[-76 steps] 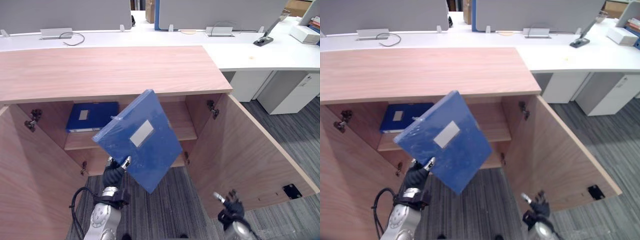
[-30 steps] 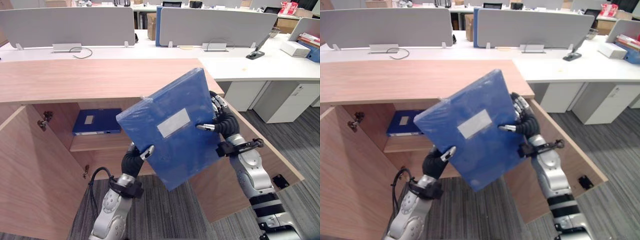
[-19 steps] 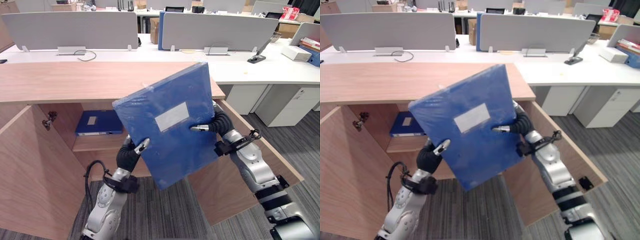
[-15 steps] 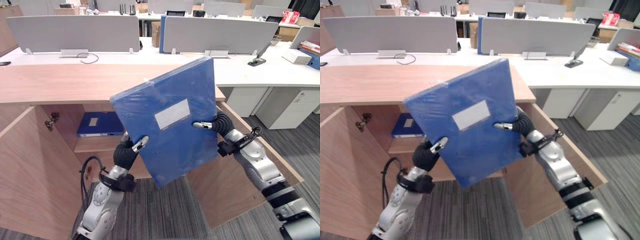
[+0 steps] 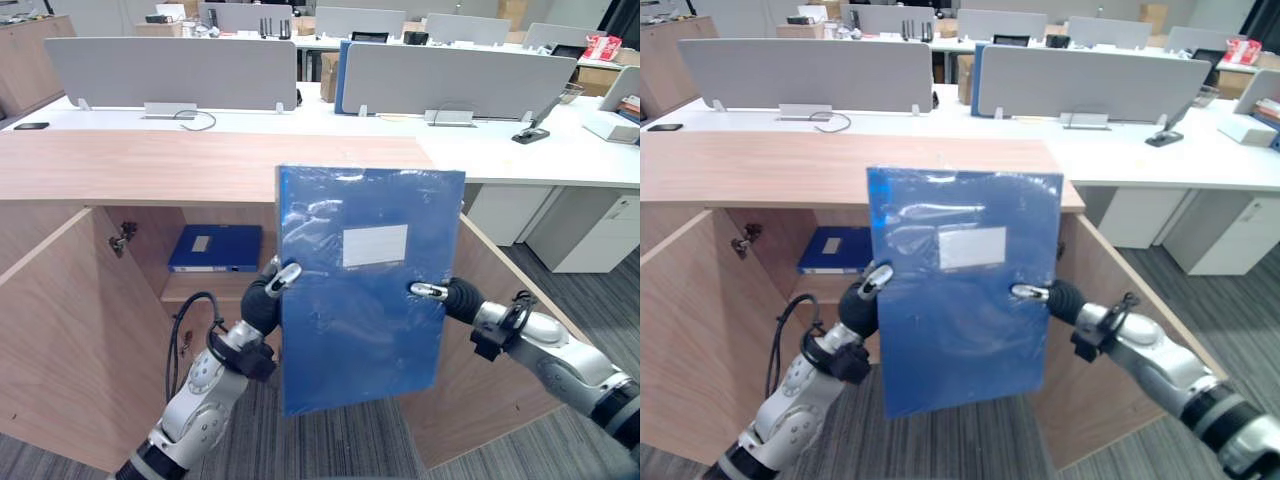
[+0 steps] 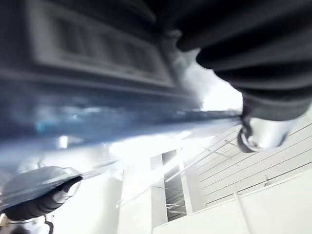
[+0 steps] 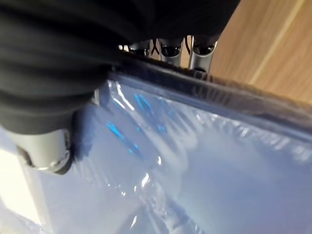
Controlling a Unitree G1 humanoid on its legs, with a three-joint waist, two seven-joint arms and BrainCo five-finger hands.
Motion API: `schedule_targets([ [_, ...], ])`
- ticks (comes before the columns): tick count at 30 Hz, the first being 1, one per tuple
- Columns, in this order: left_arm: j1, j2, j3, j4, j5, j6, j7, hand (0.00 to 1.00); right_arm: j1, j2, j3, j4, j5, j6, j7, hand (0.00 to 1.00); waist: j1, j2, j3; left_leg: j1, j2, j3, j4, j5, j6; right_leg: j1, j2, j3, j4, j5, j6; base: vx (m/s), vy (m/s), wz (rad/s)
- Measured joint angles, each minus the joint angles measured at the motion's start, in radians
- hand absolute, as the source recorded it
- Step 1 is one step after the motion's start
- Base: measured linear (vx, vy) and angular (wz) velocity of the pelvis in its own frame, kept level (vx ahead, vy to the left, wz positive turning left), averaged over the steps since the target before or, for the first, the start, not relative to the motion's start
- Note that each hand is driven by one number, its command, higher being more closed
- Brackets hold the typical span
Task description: Walk over to the cabinet, pick up the folder, carry it to the office cabinet, place the folder inside the office cabinet, then close the office cabinet door
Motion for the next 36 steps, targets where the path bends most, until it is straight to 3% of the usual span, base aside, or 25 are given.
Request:
schedule_targets([
  [5,-0.004,0.011,0.000,0.047,-0.027,0.000,-0.039,0.00,0.009,0.111,-0.006,0.097,-0.019,0.005,0.058,1.00,0.010,-0.002,0.003,0.000,0.007,-0.010,0.000,-0.002,-0.003,0.026,0.006,-0.017,-0.042,0.018,-0.007,0.00,-0.002,0.06],
  [9,0.007,0.065,0.005,0.058,-0.114,0.043,-0.122,0.00,0.102,0.219,-0.092,0.114,-0.089,-0.002,0.079,1.00,0.005,-0.004,0.014,0.000,0.014,-0.010,0.000,-0.003,-0.005,0.032,0.014,-0.019,-0.050,0.023,-0.004,0.03,-0.001,-0.01],
  [12,0.082,0.027,0.042,0.078,-0.173,0.091,-0.206,0.00,0.206,0.329,-0.176,0.115,-0.142,0.003,0.104,1.00,-0.007,-0.004,0.032,0.000,0.016,-0.008,-0.001,-0.006,-0.009,0.031,0.016,-0.019,-0.050,0.023,-0.002,0.04,0.008,-0.02],
  [15,0.175,-0.048,0.142,0.168,-0.182,0.125,-0.230,0.00,0.311,0.478,-0.312,0.145,-0.226,0.008,0.073,1.00,-0.022,-0.005,0.047,0.000,0.019,-0.007,-0.005,-0.008,-0.010,0.030,0.019,-0.017,-0.049,0.020,0.000,0.01,0.004,-0.01],
  [19,0.259,-0.129,0.325,0.370,-0.167,0.135,-0.196,0.00,0.384,0.649,-0.502,0.268,-0.248,0.008,0.003,1.00,-0.035,-0.003,0.054,0.000,0.019,-0.007,-0.005,-0.010,-0.010,0.027,0.020,-0.016,-0.045,0.018,0.001,0.00,0.000,0.00],
  [20,0.266,-0.146,0.364,0.432,-0.142,0.135,-0.176,0.00,0.389,0.679,-0.535,0.303,-0.248,0.008,-0.014,1.00,-0.036,-0.002,0.058,0.000,0.018,-0.007,-0.005,-0.015,-0.012,0.026,0.019,-0.015,-0.045,0.015,0.003,-0.03,0.039,-0.02],
  [21,0.273,-0.156,0.406,0.533,-0.046,0.135,-0.123,0.00,0.389,0.713,-0.565,0.362,-0.253,0.010,-0.042,1.00,-0.035,-0.001,0.068,0.000,0.017,-0.005,-0.005,-0.017,-0.012,0.024,0.018,-0.012,-0.043,0.011,0.004,-0.03,0.040,-0.02],
  [24,0.270,-0.159,0.437,0.746,0.136,0.182,-0.048,0.00,0.381,0.754,-0.561,0.490,-0.328,0.044,-0.074,1.00,-0.035,-0.001,0.085,0.000,0.016,0.004,-0.005,-0.023,-0.007,0.012,0.017,0.001,-0.035,0.001,0.003,-0.02,0.031,-0.08],
  [25,0.262,-0.162,0.437,0.810,0.148,0.193,-0.042,0.00,0.374,0.759,-0.551,0.528,-0.346,0.051,-0.075,1.00,-0.035,0.000,0.087,0.000,0.015,0.007,-0.005,-0.024,-0.007,0.009,0.017,0.003,-0.031,-0.001,0.003,0.01,0.027,-0.12],
  [27,0.216,-0.200,0.458,1.092,0.164,0.231,-0.031,0.00,0.336,0.782,-0.510,0.698,-0.419,0.084,-0.087,1.00,-0.037,0.002,0.100,0.002,0.012,0.016,-0.005,-0.029,-0.007,-0.001,0.013,0.013,-0.013,0.000,0.007,0.04,0.029,-0.11],
  [31,0.179,-0.271,0.516,1.404,0.166,0.264,-0.031,0.00,0.259,0.833,-0.493,0.884,-0.494,0.111,-0.111,1.00,-0.037,0.004,0.133,0.023,0.008,0.048,0.000,-0.031,-0.008,-0.009,0.013,0.048,0.005,-0.001,0.009,0.05,0.028,-0.22],
  [36,0.152,-0.322,0.716,1.472,0.297,0.259,0.001,0.00,0.209,0.893,-0.617,1.060,-0.567,0.115,-0.154,1.00,-0.033,0.009,0.138,0.039,0.008,0.055,0.000,-0.043,-0.014,0.003,0.012,0.053,0.005,-0.003,0.011,0.01,0.013,-0.06],
])
